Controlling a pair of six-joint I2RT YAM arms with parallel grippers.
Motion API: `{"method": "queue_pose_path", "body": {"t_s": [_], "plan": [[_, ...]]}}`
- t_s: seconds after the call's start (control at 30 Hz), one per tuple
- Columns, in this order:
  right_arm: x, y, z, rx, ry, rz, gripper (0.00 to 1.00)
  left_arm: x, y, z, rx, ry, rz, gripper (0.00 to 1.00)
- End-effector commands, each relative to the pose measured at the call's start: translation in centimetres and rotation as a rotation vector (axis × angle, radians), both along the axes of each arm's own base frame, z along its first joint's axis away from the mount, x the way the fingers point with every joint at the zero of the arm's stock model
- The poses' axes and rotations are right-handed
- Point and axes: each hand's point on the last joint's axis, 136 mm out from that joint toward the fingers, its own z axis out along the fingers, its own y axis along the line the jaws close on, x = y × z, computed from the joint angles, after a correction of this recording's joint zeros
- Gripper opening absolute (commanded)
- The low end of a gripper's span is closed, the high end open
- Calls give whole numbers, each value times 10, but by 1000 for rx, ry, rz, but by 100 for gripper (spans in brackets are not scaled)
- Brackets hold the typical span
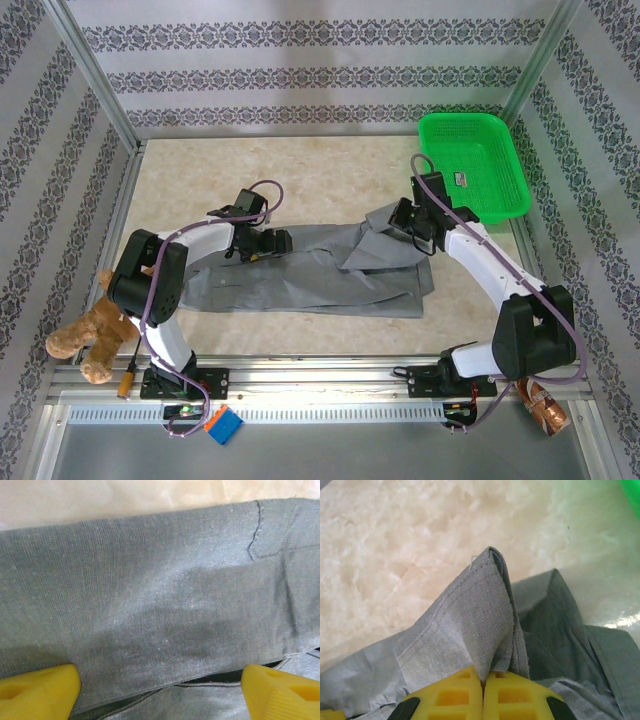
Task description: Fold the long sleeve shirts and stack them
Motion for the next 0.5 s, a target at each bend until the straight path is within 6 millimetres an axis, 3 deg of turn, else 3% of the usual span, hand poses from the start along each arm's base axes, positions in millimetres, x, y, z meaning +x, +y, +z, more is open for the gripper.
{"method": "queue_pose_path", "body": {"t_s": [0.0,0.13,0.47], "plan": [[18,-3,10,-21,-38,-5,0,-25,7,-39,59,122,-19,86],[46,6,30,-26,-99,32,0,-27,9,-41,68,131,-20,86],[128,24,127,26,-342,80,0,-32,11,-46,80,153,-19,86]]}}
